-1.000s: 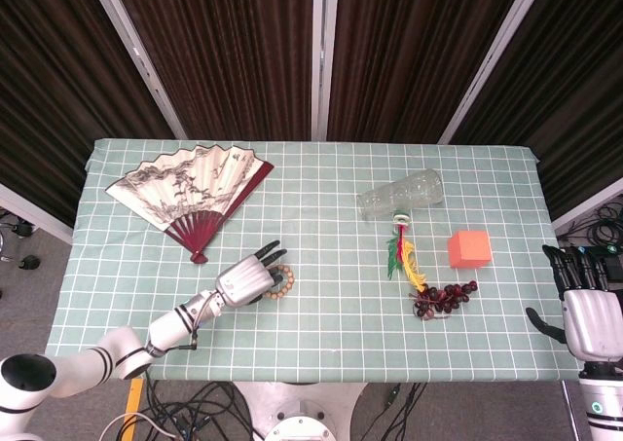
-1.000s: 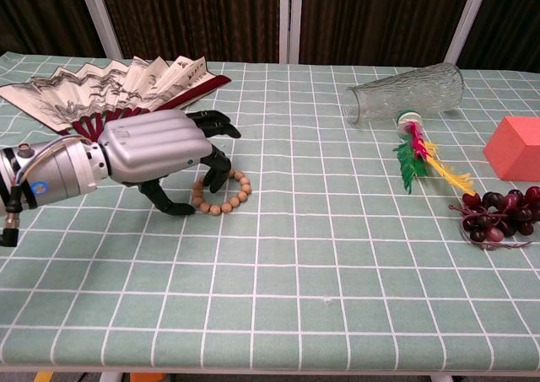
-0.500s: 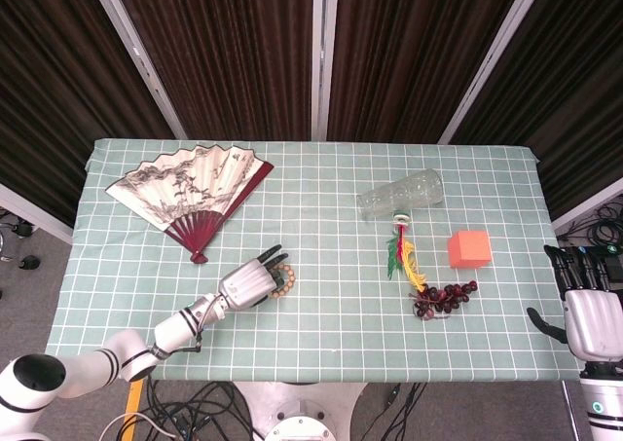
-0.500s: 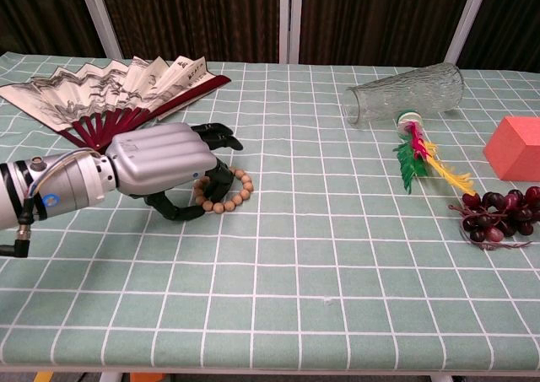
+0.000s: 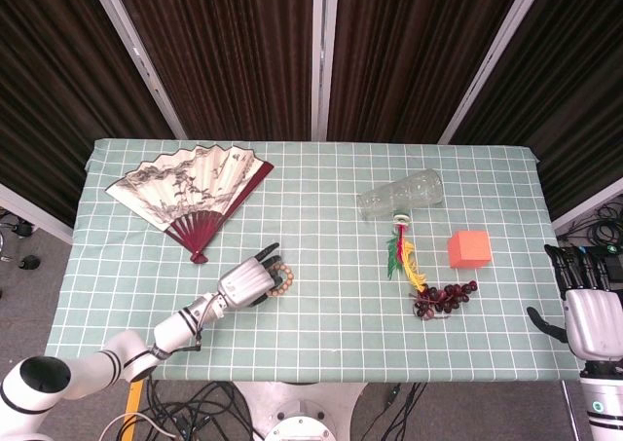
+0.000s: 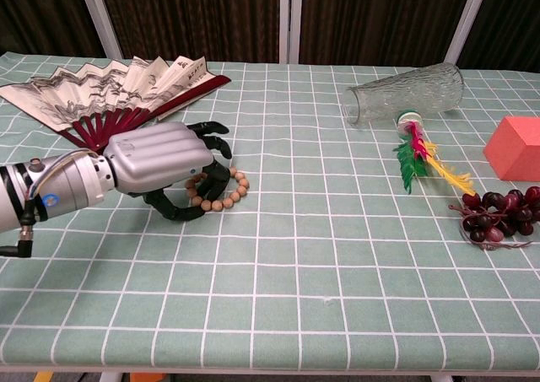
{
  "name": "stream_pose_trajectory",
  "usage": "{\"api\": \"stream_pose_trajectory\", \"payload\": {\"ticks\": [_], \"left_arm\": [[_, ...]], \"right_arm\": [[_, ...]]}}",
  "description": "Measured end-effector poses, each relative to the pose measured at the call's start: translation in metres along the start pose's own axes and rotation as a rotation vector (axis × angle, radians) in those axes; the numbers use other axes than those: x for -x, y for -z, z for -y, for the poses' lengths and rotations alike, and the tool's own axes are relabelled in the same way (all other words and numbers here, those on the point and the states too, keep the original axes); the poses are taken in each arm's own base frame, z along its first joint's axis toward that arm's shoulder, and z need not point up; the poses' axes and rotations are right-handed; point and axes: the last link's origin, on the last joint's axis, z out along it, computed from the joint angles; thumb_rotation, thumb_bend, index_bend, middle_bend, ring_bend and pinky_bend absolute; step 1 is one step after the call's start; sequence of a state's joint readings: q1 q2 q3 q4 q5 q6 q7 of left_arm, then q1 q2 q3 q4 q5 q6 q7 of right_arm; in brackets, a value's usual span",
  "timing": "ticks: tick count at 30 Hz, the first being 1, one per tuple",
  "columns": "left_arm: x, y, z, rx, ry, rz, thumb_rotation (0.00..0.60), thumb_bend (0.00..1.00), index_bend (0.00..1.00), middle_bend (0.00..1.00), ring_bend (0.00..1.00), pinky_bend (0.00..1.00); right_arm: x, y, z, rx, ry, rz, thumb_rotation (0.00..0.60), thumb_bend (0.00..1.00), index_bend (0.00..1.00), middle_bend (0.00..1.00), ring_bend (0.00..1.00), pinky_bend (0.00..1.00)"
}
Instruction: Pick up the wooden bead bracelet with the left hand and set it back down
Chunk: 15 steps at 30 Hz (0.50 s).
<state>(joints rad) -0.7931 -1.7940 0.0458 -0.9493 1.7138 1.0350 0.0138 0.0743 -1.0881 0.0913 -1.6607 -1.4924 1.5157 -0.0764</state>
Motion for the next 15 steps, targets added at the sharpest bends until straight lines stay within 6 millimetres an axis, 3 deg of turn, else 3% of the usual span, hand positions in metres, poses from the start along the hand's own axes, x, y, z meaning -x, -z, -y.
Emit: {"api": "stream_pose_trajectory", "payload": {"ticks": [8, 15], "left_arm": [[-0.009, 0.002, 0.006, -0.054, 0.258, -0.062, 0.6, 0.37, 0.59, 0.56, 0.18, 0.0], [-0.024, 0.008, 0.013, -0.1, 0.759, -0.134, 0.6, 0.37, 0.59, 0.56, 0.18, 0.01]], "right_arm": [[-0.003, 0.001, 0.0, -0.004, -0.005, -0.017, 0.6, 0.1, 0.0, 0.12, 0.0, 0.0], [-0.004, 0.002, 0.001, -0.012, -0.019, -0.024, 0.6, 0.1, 0.0, 0.12, 0.0, 0.0]]}}
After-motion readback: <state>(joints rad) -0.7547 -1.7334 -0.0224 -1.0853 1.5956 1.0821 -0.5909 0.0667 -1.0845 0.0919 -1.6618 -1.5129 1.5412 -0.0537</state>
